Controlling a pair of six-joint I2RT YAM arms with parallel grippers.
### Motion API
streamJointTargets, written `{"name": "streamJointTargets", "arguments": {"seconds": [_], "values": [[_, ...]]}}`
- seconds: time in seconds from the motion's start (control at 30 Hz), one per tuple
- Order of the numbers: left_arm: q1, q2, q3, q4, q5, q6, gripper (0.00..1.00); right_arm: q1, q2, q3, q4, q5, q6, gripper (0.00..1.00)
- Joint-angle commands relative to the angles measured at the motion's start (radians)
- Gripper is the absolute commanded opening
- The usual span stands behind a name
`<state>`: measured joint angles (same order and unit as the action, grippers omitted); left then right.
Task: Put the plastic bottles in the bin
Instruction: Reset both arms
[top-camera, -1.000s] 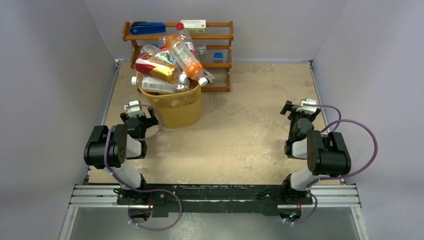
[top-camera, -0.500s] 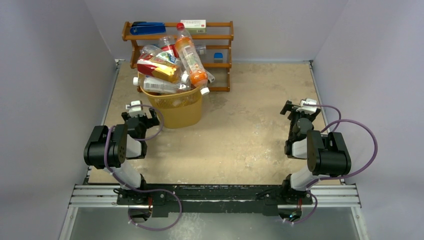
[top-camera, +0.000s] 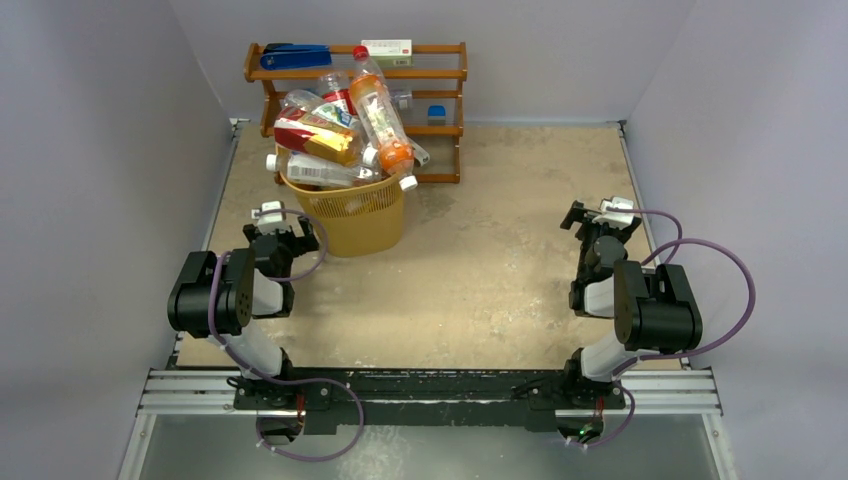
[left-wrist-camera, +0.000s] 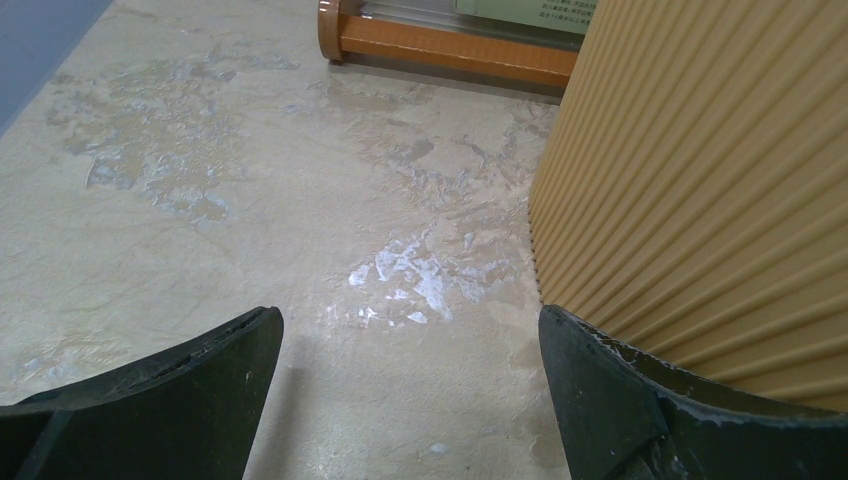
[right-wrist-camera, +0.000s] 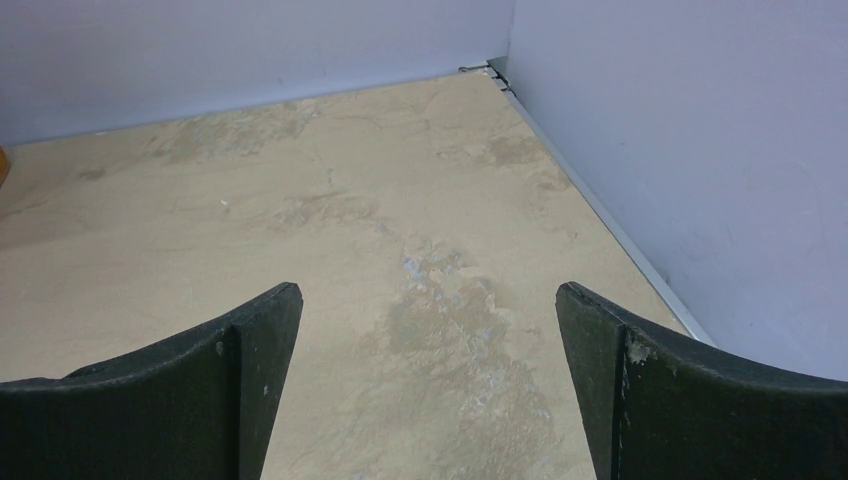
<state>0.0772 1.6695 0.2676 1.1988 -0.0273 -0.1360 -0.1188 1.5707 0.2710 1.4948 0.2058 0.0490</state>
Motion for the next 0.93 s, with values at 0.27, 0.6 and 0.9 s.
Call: {"name": "streamJointTargets", "arguments": {"seconds": [0.27,0.6,0.9], "values": [[-0.011,-0.011,0.013,0.042,0.042,0.032,0.99,0.000,-0.005,0.025,0.048,-0.009,-0.019,1.00],[-0.011,-0.012,0.012,0.041,0.041,0.033,0.99,-0.001,-0.005,0.025,0.048,-0.009,-0.018,1.00],[-0.012,-0.011,0.016,0.033,0.038,0.036,0.99,-0.001,-0.005,0.025,0.048,-0.009,-0.018,1.00]]}}
